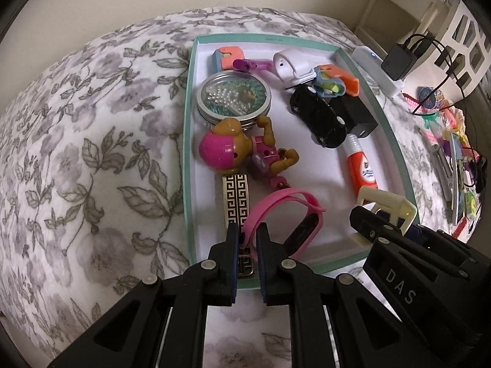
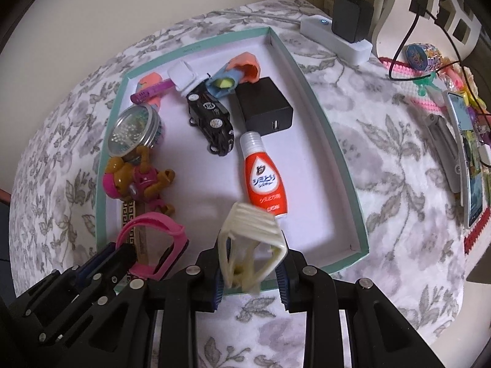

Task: Organize rigid objects

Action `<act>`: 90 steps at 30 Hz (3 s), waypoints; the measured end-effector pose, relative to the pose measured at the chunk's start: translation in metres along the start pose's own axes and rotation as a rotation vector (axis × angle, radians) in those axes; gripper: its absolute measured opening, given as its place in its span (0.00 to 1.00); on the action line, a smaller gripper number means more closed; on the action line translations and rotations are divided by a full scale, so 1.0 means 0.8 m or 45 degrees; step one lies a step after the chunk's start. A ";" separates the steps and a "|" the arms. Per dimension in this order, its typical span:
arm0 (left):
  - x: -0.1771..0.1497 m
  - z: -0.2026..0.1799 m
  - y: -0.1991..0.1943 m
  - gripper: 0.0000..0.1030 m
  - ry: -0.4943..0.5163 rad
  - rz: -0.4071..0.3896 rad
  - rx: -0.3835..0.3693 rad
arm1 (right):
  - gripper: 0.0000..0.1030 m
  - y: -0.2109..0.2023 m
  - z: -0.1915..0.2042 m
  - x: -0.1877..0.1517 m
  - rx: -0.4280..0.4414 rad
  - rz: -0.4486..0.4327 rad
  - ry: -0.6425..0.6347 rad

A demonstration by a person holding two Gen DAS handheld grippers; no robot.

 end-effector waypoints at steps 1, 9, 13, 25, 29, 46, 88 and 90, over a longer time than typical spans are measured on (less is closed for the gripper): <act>0.000 0.000 0.000 0.11 -0.002 -0.001 -0.003 | 0.29 0.002 0.000 0.000 -0.002 0.006 -0.001; 0.001 0.000 0.002 0.12 0.007 0.002 -0.011 | 0.29 0.008 -0.001 -0.001 -0.006 0.022 -0.004; 0.002 0.000 0.002 0.13 0.004 0.008 -0.015 | 0.29 0.008 0.001 0.000 -0.011 0.019 -0.005; 0.003 0.006 -0.017 0.40 -0.030 -0.039 -0.037 | 0.40 -0.002 -0.005 0.000 0.015 -0.023 0.023; 0.002 0.016 -0.030 0.46 -0.070 -0.084 -0.002 | 0.44 -0.005 -0.004 0.000 0.015 -0.042 0.023; 0.005 0.064 -0.036 0.73 -0.249 -0.152 0.132 | 0.84 -0.012 0.007 0.000 0.030 -0.127 -0.036; -0.065 0.117 -0.091 0.91 -0.322 -0.270 0.258 | 1.00 -0.061 0.036 -0.054 -0.016 -0.290 -0.160; -0.070 0.118 -0.093 0.91 -0.320 -0.274 0.266 | 1.00 -0.063 0.037 -0.058 -0.017 -0.294 -0.166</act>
Point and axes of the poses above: each gripper's, at about its wrist camera, not at the fingertips, and y roughly the way its jaws point, z to its left, x to its top, the point moved 1 cm from there along y, roughly the way its jaws point, and after that the axes turned 14 degrees about z, right-handed, at the moved point
